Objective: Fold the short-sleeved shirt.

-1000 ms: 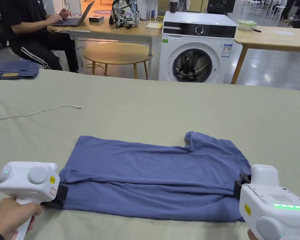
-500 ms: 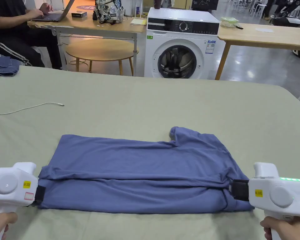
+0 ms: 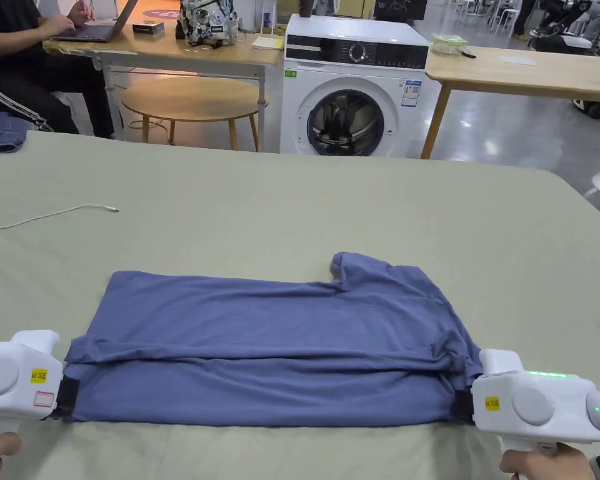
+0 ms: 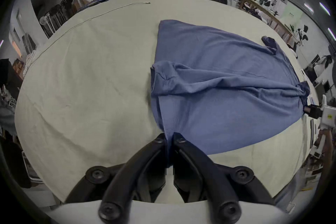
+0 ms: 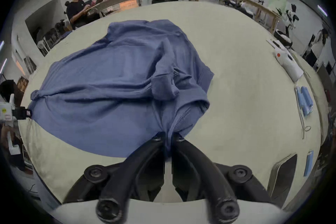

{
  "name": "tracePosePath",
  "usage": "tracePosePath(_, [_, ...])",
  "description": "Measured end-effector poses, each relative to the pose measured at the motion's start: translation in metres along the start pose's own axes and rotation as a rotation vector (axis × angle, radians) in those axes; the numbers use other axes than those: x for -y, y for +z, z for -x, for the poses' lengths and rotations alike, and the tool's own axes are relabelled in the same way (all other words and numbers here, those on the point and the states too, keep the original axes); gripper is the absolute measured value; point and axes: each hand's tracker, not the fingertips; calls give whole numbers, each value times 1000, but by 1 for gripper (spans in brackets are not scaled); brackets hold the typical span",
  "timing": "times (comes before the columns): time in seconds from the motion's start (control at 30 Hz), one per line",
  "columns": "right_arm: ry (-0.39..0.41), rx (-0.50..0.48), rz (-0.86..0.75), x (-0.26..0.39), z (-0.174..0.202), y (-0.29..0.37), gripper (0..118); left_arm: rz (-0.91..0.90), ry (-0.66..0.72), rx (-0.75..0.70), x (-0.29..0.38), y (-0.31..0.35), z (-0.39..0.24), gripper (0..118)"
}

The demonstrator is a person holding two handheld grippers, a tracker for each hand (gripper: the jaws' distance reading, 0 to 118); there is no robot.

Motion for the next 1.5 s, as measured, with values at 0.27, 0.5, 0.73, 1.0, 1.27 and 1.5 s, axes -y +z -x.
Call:
tracePosePath(0.27, [8,1,-93,-20,5,49,4,-77,25,36,-6,28,1,0])
tracePosePath(0.5, [44,29,-167,-42,15,104,4,-173,52,77,-17,76,8,0])
tracePosePath(0.73, [41,24,-136,-1,25,140,4,-160,46,59,16,93,21,0])
tracePosePath(1.0, [45,52,-6,78,26,131,4,-60,63,33,89,71,30,0])
tracePosePath(1.27, [24,91,68,109,8,72,4,17,55,-4,115,30,30,0])
tracePosePath(1.5, [43,157,34,97,20,94,48,3,78,20,104,45,32,6])
